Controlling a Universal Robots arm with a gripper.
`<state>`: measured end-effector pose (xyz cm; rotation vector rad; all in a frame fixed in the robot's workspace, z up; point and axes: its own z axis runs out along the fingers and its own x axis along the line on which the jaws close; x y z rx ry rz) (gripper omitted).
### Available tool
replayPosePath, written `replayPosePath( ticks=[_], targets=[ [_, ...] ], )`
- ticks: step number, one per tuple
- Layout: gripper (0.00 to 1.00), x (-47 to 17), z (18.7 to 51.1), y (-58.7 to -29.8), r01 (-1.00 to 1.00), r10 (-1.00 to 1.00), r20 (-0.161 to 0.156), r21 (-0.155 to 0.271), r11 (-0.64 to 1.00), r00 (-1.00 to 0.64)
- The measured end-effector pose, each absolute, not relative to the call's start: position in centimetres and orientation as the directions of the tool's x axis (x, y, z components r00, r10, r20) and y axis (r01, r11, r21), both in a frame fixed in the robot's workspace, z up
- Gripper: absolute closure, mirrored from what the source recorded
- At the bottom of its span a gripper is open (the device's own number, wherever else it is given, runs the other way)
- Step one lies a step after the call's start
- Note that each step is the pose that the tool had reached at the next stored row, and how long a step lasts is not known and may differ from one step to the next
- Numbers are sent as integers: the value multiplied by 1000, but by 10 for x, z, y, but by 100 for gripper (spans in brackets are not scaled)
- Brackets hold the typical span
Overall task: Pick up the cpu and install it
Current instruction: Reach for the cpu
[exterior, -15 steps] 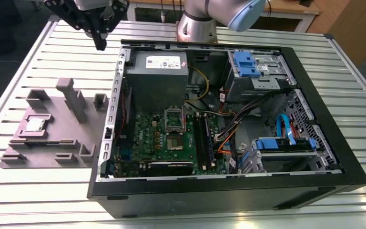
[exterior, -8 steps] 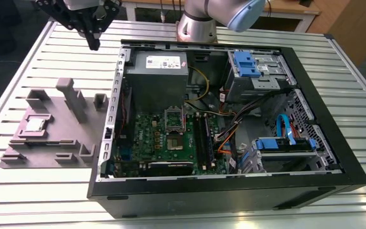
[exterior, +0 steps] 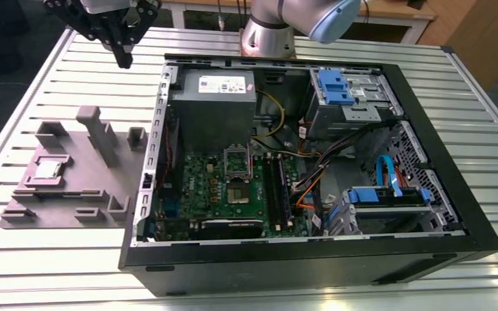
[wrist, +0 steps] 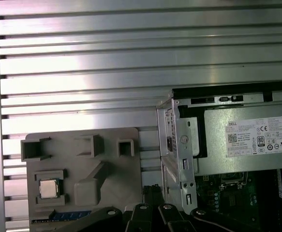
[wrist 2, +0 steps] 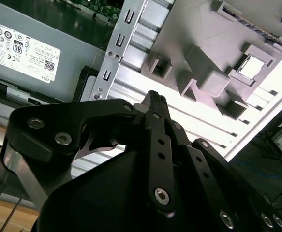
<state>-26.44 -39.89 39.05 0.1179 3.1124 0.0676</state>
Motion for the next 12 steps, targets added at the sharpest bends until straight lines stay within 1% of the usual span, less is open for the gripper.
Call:
replayPosePath(
  ticks=[12],
  targets=[
    [90,-280,389,-399,75,76,-25,44,996,-997]
  ],
)
